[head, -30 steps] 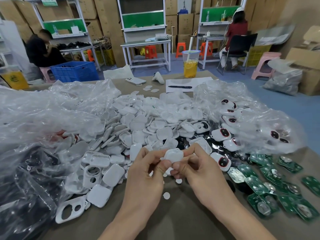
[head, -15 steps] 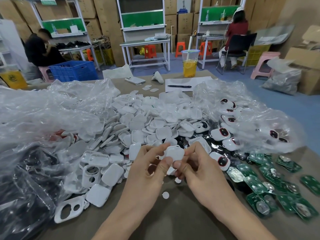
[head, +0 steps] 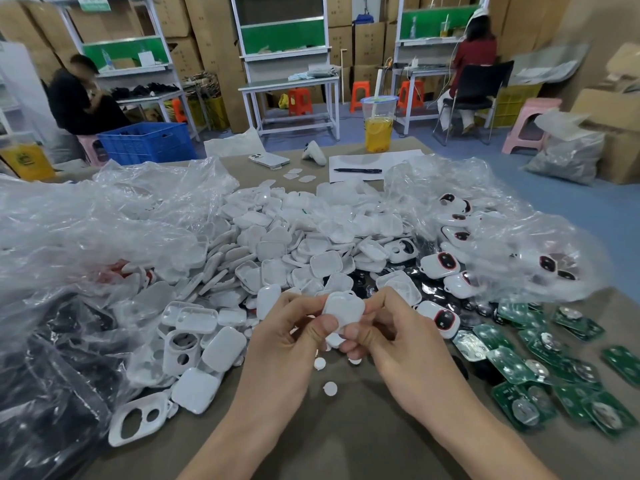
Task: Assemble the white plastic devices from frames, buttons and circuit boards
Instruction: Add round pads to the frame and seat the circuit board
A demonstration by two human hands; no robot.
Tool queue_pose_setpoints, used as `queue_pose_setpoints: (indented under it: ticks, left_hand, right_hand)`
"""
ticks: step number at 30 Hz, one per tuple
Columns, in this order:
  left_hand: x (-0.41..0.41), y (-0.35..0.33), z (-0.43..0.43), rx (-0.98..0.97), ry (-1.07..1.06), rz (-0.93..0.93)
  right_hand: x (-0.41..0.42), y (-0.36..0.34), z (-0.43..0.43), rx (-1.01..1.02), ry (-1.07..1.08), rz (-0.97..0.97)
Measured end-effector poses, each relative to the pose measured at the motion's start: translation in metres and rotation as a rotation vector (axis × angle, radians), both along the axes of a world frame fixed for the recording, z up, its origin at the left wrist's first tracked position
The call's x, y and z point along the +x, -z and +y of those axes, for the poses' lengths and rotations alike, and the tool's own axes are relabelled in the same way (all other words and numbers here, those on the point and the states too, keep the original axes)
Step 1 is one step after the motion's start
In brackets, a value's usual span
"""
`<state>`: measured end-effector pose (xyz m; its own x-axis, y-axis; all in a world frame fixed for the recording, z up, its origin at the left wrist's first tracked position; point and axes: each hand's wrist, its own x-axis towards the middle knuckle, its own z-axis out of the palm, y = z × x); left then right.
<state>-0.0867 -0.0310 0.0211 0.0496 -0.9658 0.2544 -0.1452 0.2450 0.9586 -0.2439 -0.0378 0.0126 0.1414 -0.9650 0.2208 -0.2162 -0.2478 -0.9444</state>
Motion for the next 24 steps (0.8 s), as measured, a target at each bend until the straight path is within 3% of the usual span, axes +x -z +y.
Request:
queue_pose_setpoints:
  ticks: [10, 15, 19, 24]
  left_hand:
    - [-0.0059, 0.0044, 0.0010, -0.091, -0.077, -0.170]
    - [-0.0039, 0.0054, 0.0040, -0.041, 0.059, -0.109]
    - [-0.0019, 0.0054, 0.0021, 0.012, -0.047, 0.032]
    - [0.0014, 0.0074, 0.0007, -0.005, -0.071, 0.021]
  right_hand:
    - [0.0024, -0.0019, 0.0021, -0.026, -0.043, -0.046]
    - [0.0036, -0.0003, 0.0049, 0.009, -0.095, -0.048]
    - [0.0051, -0.0015, 0.0040, 0.043, -0.122, -0.125]
    - [0.0049, -0.0035, 0.0050, 0.066, -0.132, -0.143]
